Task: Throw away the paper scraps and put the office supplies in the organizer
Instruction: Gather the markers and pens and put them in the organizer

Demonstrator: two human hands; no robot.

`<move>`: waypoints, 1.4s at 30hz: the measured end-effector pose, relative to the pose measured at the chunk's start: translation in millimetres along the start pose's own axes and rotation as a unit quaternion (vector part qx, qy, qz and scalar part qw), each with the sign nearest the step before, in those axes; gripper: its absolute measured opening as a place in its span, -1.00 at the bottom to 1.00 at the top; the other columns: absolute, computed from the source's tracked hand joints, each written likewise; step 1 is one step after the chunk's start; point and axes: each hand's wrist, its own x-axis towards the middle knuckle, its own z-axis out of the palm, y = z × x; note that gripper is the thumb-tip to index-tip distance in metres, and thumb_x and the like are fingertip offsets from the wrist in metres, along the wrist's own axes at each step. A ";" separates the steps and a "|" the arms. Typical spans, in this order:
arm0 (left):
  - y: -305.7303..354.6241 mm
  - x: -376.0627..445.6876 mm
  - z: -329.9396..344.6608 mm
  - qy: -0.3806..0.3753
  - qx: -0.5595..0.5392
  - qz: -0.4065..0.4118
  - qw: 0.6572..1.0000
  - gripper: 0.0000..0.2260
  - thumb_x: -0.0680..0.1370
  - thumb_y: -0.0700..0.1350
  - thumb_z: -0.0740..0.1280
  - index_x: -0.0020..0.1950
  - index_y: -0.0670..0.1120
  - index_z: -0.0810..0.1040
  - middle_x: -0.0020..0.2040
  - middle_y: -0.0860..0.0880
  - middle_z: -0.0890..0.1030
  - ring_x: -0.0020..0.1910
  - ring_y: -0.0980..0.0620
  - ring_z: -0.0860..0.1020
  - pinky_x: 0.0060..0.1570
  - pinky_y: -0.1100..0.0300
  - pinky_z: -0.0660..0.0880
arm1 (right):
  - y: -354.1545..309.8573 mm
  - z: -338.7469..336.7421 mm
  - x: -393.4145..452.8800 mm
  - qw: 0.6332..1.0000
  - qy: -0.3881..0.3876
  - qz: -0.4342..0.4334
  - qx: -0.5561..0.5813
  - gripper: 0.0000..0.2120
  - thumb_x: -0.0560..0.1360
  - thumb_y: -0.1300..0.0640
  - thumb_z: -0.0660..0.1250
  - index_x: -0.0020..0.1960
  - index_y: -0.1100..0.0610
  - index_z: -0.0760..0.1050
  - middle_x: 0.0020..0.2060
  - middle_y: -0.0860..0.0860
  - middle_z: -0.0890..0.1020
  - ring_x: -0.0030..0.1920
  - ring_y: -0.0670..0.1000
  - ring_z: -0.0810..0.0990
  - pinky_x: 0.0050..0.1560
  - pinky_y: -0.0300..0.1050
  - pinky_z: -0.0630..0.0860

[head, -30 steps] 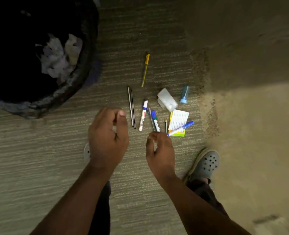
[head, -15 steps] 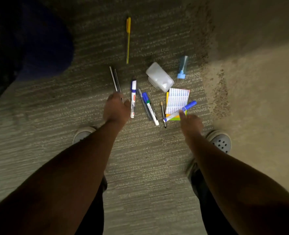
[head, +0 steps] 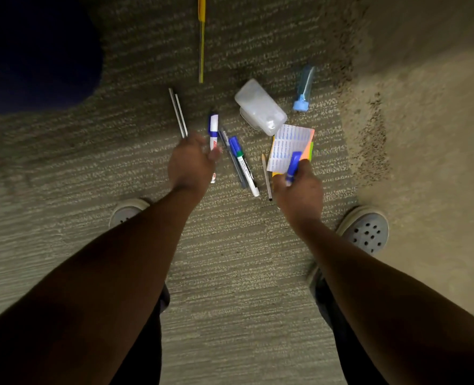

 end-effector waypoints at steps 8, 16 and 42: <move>16.6 -1.2 16.6 -0.060 -0.001 -0.090 0.994 -0.73 0.50 -0.16 0.34 0.17 -0.16 0.43 0.08 -0.20 0.61 0.05 -0.23 0.59 0.01 -0.02 0.52 | -41.1 36.8 0.3 0.988 -0.120 -0.087 -0.043 -0.80 0.55 0.06 0.24 0.08 0.17 0.39 -0.13 0.19 0.61 -0.09 0.26 0.60 -0.22 -0.02 0.40; 5.1 -20.1 7.4 -0.155 -0.217 -0.180 0.947 -0.94 0.50 -0.16 0.31 -0.09 -0.04 0.45 -0.22 -0.05 0.58 -0.28 -0.05 0.56 -0.26 0.11 0.46 | -59.5 40.9 8.9 0.977 -0.175 -0.087 -0.081 -0.61 0.48 -0.16 0.30 0.04 0.17 0.47 -0.11 0.15 0.61 -0.09 0.17 0.60 -0.19 -0.08 0.41; -31.0 -37.0 -14.2 -0.019 -0.375 -0.298 0.878 -0.78 0.50 -0.24 0.40 -0.22 0.00 0.40 -0.43 -0.04 0.46 -0.66 0.13 0.40 -0.59 0.29 0.41 | -33.0 28.9 -20.1 0.990 -0.079 0.006 -0.114 -0.85 0.52 0.29 0.21 0.07 0.26 0.46 0.04 0.23 0.55 0.04 0.24 0.52 -0.06 0.01 0.40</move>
